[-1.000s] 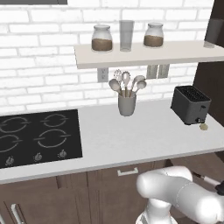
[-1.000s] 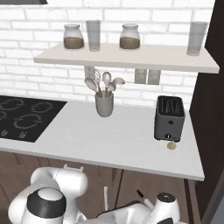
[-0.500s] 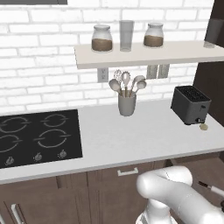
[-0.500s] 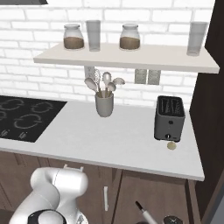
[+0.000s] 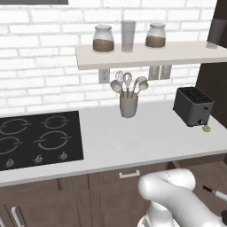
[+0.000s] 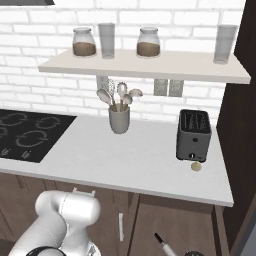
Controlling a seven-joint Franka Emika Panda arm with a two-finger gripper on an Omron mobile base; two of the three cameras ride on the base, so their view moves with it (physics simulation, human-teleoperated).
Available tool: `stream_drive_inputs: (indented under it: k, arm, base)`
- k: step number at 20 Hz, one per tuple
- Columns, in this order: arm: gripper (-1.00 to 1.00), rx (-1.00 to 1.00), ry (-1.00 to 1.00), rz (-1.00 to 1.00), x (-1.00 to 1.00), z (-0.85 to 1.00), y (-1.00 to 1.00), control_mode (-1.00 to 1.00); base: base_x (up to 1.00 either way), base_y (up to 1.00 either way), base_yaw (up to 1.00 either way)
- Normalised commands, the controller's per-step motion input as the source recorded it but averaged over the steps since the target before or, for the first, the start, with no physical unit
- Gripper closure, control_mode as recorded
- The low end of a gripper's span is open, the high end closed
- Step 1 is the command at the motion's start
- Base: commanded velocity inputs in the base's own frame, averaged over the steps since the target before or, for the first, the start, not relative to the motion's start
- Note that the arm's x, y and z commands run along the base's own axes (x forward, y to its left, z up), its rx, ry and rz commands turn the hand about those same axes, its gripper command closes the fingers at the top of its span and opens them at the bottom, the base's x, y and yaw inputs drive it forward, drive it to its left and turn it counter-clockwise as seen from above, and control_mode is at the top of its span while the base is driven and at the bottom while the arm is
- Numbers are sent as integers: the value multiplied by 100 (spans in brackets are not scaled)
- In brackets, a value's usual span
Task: Pick the rolling pin from the drawer and place it on the counter.
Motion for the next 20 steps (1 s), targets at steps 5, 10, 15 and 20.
stream_drive_inputs:
  k: [5,10,15,20]
  arm:
    - [-100,7,-6,0,18,1,0,-100]
    - [-100,8,-10,0,36,28,28,-100]
    - [-100,2,-5,0,26,49,46,-100]
    - [-100,0,-1,3,43,30,54,-100]
  base:
    - [0,0,0]
    - [0,0,0]
    - [0,0,0]
    - [0,0,0]
